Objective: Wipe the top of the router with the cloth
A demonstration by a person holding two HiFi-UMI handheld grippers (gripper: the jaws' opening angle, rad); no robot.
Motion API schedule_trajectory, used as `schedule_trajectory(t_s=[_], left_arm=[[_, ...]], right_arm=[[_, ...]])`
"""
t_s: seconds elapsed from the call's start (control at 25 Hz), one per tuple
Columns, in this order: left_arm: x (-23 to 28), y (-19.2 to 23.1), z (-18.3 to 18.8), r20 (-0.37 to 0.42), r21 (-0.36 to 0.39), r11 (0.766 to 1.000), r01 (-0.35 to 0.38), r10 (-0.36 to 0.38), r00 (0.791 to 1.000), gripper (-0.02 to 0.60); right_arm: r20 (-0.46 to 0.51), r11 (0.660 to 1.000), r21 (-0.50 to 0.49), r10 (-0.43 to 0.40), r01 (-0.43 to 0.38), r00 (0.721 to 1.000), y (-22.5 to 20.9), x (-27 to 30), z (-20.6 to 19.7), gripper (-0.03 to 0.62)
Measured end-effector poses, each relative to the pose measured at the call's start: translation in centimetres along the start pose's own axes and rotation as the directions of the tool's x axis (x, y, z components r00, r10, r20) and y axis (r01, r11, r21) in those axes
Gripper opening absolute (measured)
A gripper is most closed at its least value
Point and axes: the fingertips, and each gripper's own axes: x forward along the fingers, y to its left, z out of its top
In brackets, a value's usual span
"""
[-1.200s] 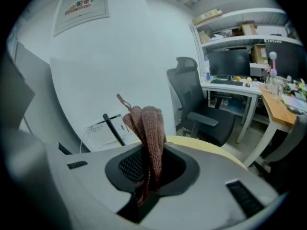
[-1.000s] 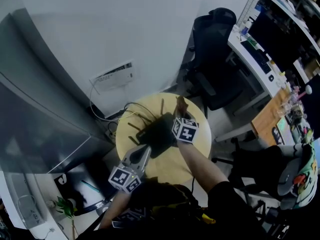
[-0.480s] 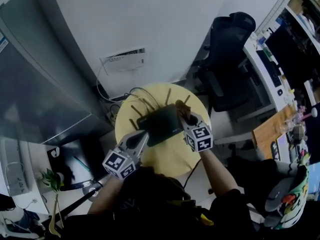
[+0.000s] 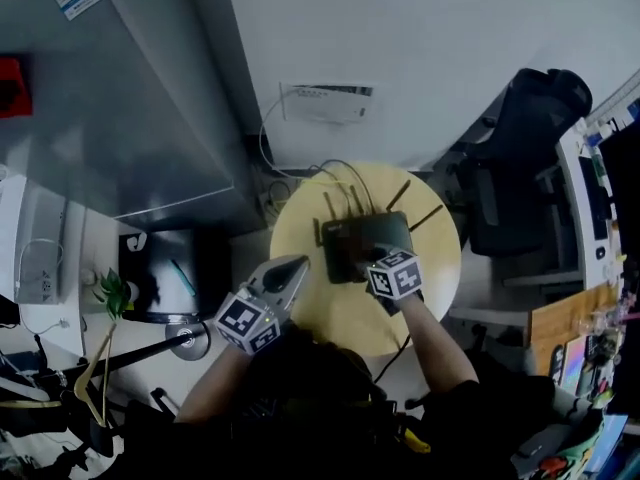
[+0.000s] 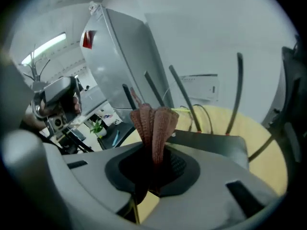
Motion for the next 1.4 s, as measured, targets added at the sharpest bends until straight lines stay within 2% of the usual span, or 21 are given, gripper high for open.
schedule_trajectory(t_s=[0.08, 0.16, 0.36, 0.52, 0.64, 0.72, 0.8, 0.92, 1.32, 1.4], left_arm=[[-1.1, 0.0, -0.4, 0.003, 0.004, 1.000, -0.026, 0.026, 1.000, -0.003], [-2.1, 0.2, -0.8, 0.003, 0.005, 0.999, -0.054, 0.054, 0.999, -0.003], [-4.4, 1.3, -0.6, 0.043, -0.010, 0.990, -0.138, 0.138, 0.989, -0.003], [-5.7, 2.1, 0.0, 0.071, -0.005, 0.981, -0.195, 0.195, 0.978, -0.003], [-6.0, 2.3, 0.1, 0.080, -0.009, 0.976, -0.217, 0.217, 0.973, -0.003], [-6.1, 2.3, 0.0, 0.081, -0.012, 0.974, -0.225, 0.226, 0.971, -0.003], [-6.2, 2.5, -0.4, 0.072, -0.017, 0.970, -0.242, 0.243, 0.967, -0.003], [-6.0, 2.4, -0.9, 0.064, -0.021, 0.970, -0.243, 0.244, 0.968, -0.003], [-5.2, 1.7, -1.1, 0.062, -0.014, 0.974, -0.228, 0.228, 0.972, -0.003], [-4.9, 1.4, -1.1, 0.061, -0.010, 0.979, -0.205, 0.205, 0.977, -0.003]], right_arm=[[-0.020, 0.992, 0.070, 0.104, -0.102, 0.994, 1.6, 1.8, 0.7, 0.064], [-0.038, 0.981, 0.131, 0.152, -0.145, 0.988, 2.2, 3.2, 1.2, 0.064], [-0.132, 0.983, 0.151, 0.125, -0.105, 0.983, 0.9, 6.1, 0.9, 0.064], [-0.171, 0.979, 0.181, 0.121, -0.090, 0.978, -0.2, 7.9, 1.0, 0.064], [-0.200, 0.977, 0.189, 0.141, -0.102, 0.970, -0.1, 9.1, 0.9, 0.064], [-0.228, 0.986, 0.143, 0.111, -0.080, 0.967, -0.1, 9.6, 0.6, 0.064], [-0.254, 0.997, 0.067, 0.048, -0.031, 0.966, -0.4, 9.9, 0.3, 0.064], [-0.277, 1.000, -0.017, -0.019, 0.015, 0.961, -0.8, 10.1, 0.2, 0.064], [-0.274, 0.996, -0.027, -0.095, 0.091, 0.957, -3.2, 8.8, -0.4, 0.066], [-0.279, 0.994, -0.029, -0.111, 0.107, 0.954, -4.0, 8.2, -0.6, 0.066]])
